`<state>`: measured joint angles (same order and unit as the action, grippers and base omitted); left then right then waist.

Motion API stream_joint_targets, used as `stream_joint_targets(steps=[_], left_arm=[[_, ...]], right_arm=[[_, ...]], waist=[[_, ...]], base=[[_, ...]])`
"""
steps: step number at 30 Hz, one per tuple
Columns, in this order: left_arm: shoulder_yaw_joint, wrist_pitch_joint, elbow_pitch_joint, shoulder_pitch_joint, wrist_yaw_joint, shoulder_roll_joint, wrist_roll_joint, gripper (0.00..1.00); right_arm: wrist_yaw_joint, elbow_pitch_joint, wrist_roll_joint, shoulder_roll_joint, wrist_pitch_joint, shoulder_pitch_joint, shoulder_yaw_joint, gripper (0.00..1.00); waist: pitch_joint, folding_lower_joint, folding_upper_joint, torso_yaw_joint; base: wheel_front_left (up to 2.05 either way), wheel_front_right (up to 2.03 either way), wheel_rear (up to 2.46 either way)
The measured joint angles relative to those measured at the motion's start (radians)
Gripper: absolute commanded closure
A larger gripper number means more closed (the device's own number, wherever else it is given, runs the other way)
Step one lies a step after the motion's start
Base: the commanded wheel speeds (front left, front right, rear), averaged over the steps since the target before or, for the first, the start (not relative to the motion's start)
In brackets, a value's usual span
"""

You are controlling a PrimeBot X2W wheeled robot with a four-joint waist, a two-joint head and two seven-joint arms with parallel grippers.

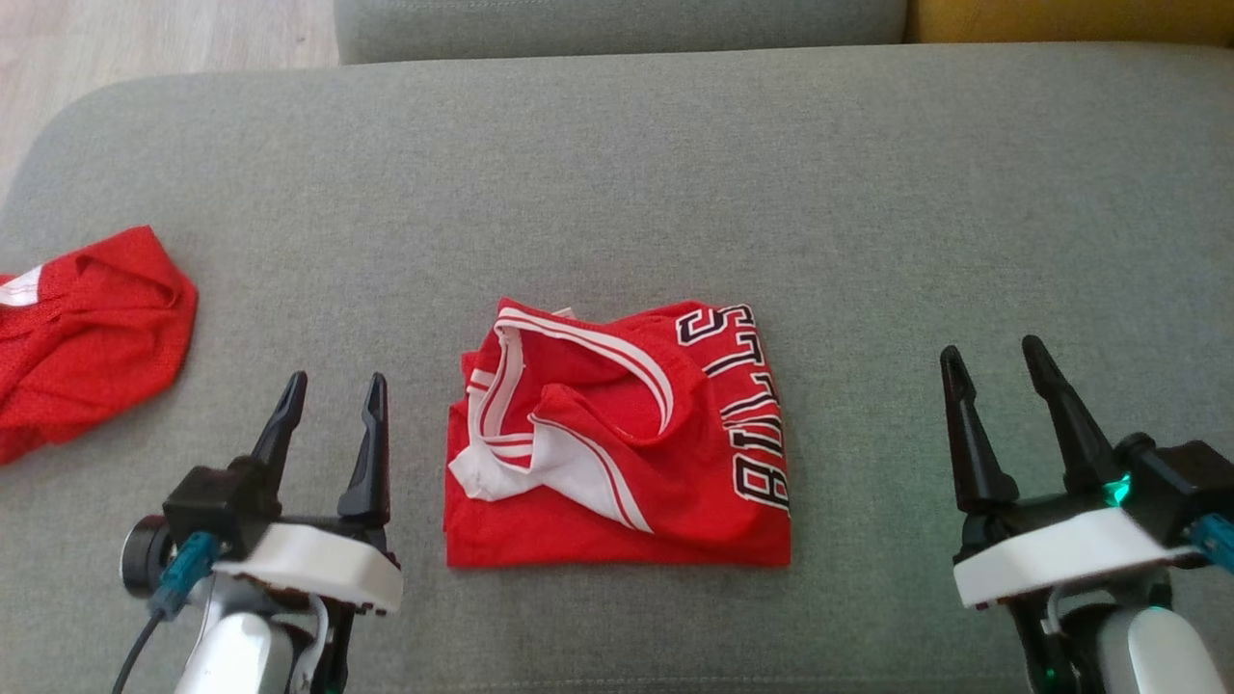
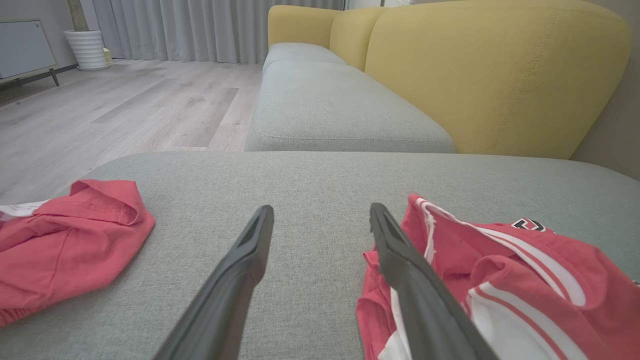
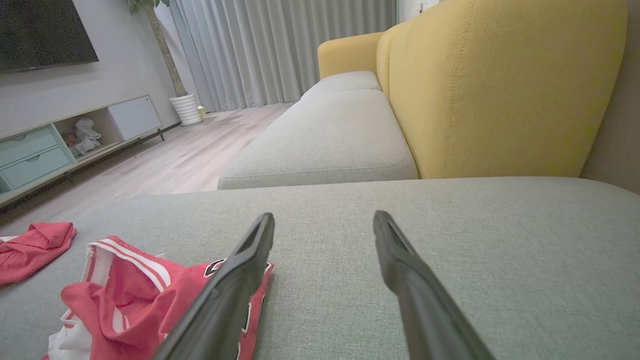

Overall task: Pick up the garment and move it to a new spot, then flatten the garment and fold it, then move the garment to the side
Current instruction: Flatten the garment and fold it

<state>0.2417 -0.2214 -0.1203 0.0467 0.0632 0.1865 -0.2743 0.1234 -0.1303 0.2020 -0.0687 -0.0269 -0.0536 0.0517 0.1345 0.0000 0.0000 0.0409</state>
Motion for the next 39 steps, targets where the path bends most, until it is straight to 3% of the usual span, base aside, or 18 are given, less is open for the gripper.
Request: stream_joint_targets(steps=[2,3,4,5,8,17,27,39], left_arm=[[0.0,0.0,0.002,0.0,0.0,0.001,0.0,0.0],[0.0,0.0,0.002,0.0,0.0,0.001,0.0,0.0],[0.001,0.0,0.002,0.0,0.0,0.001,0.0,0.0],[0.001,0.0,0.003,0.0,0.0,0.002,0.0,0.0],[0.003,0.0,0.003,0.001,0.0,0.002,0.0,0.0],[0.019,-0.002,0.001,0.043,-0.002,-0.001,-0.002,0.0],[0.032,-0.018,-0.023,0.067,-0.01,-0.012,-0.012,0.0],[0.032,-0.027,-0.042,0.081,-0.011,-0.021,-0.013,0.0]], right_arm=[[0.0,0.003,0.0,0.001,-0.003,0.0,0.002,0.0],[0.0,0.003,0.0,0.001,-0.003,0.0,0.002,0.11],[0.0,0.007,0.0,0.002,-0.011,0.001,0.003,0.71],[0.0,0.013,-0.001,0.002,-0.012,0.001,0.007,1.0],[0.0,0.026,-0.001,0.002,-0.025,0.007,0.049,1.0],[0.0,0.195,0.052,0.004,-0.054,0.114,0.361,1.0],[0.0,0.465,0.127,0.004,-0.042,0.276,0.499,1.0],[0.0,0.612,0.268,0.001,-0.024,0.397,0.744,1.0]], waist=[[0.004,0.0,0.0,0.001],[0.004,0.0,0.0,0.001],[0.006,0.0,0.0,0.002],[0.009,0.0,0.0,0.003],[0.018,0.0,0.0,0.008],[0.048,0.0,0.0,0.049],[0.086,0.0,0.0,0.093],[0.106,0.0001,0.0,0.107]], base=[[0.0,0.0,0.0],[0.0,0.0,0.0],[0.0,0.0,0.0],[0.0,0.0,0.0],[0.0,0.0,0.0],[0.0,0.0,0.0],[0.0,0.0,0.0],[0.0,0.0,0.0]])
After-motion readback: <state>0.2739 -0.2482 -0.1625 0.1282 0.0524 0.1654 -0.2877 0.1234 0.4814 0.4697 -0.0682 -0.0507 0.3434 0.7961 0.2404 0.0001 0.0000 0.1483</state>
